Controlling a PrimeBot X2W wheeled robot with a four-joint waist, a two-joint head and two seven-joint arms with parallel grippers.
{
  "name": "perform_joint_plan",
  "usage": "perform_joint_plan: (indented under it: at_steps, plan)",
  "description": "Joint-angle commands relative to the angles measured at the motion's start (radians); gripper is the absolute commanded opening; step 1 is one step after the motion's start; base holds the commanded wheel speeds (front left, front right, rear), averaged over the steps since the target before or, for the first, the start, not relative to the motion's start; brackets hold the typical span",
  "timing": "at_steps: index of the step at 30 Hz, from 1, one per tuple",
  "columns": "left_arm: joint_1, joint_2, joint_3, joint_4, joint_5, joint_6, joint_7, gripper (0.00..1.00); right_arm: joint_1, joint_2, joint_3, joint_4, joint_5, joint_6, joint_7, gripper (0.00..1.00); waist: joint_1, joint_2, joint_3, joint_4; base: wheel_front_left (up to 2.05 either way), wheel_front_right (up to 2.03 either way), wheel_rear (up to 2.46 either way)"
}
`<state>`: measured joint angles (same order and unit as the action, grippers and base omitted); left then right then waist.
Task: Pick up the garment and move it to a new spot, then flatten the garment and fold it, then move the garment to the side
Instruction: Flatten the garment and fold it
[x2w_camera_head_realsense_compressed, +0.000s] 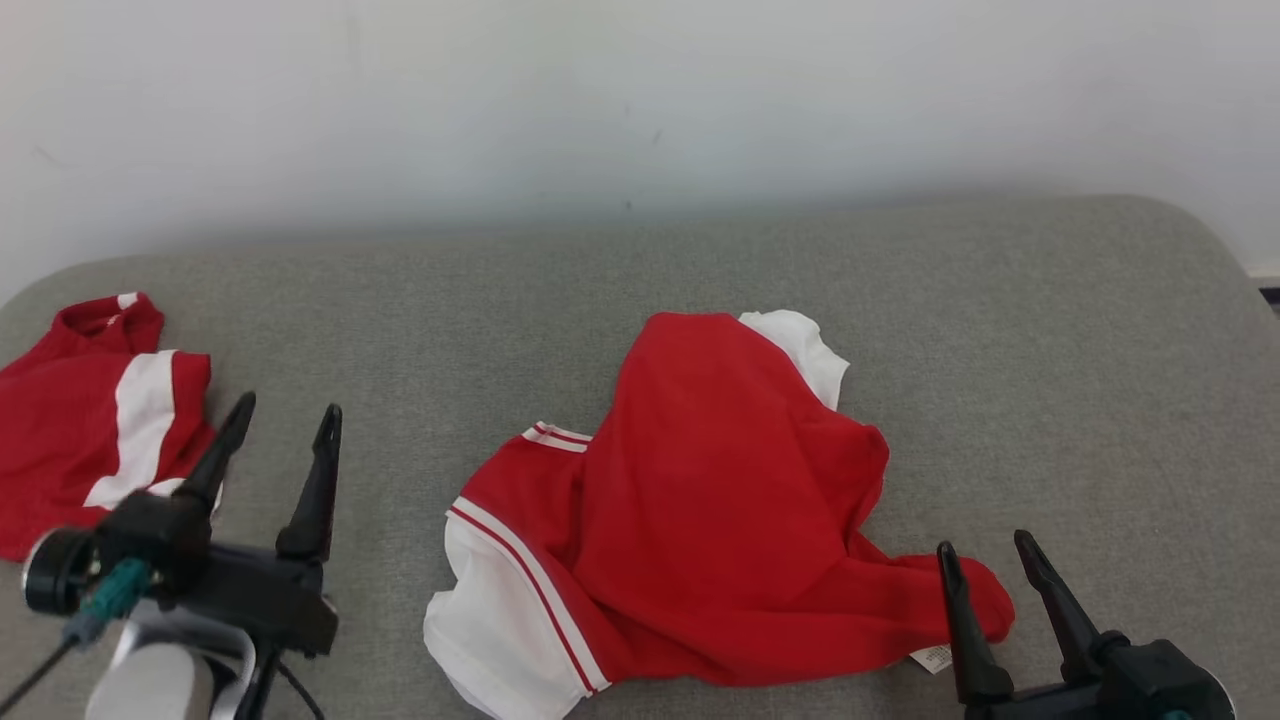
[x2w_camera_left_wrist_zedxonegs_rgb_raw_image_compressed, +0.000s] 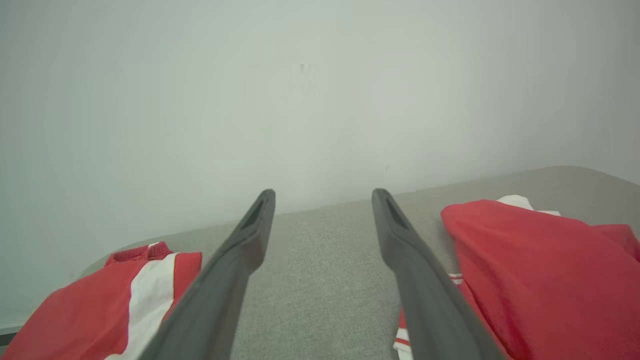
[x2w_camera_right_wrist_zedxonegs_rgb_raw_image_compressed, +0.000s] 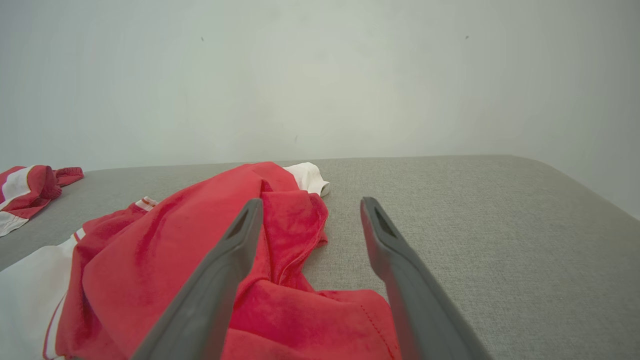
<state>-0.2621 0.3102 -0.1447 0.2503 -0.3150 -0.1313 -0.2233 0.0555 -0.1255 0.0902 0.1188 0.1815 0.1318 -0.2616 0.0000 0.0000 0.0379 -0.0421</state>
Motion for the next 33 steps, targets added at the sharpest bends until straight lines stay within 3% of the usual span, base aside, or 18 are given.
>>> perform_joint_plan:
  at_steps: [1,9,20,33]
  plan:
    - [-0.044,0.027,-0.026,0.007,-0.026,0.001,0.016,1.00,-0.017,0.007,0.002,0.004,-0.006,-0.002,-0.004,1.00,0.0000,0.0000,0.043,-0.041,0.00,0.00,0.00]
    - [-0.240,0.181,-0.181,0.039,-0.176,0.001,0.139,1.00,-0.076,0.041,0.018,0.010,-0.015,-0.002,-0.003,1.00,0.0000,0.0000,0.133,-0.124,0.00,0.00,0.00]
    - [-0.374,0.306,-0.424,0.112,-0.350,0.002,0.258,1.00,-0.140,0.071,0.033,0.025,-0.015,-0.002,-0.003,1.00,0.0000,0.0000,0.218,-0.223,0.00,0.00,0.00]
    - [-0.441,0.368,-0.649,0.232,-0.461,0.002,0.296,1.00,-0.155,0.076,0.038,0.022,-0.012,-0.002,-0.003,1.00,0.0000,0.0000,0.247,-0.283,0.00,0.00,0.00]
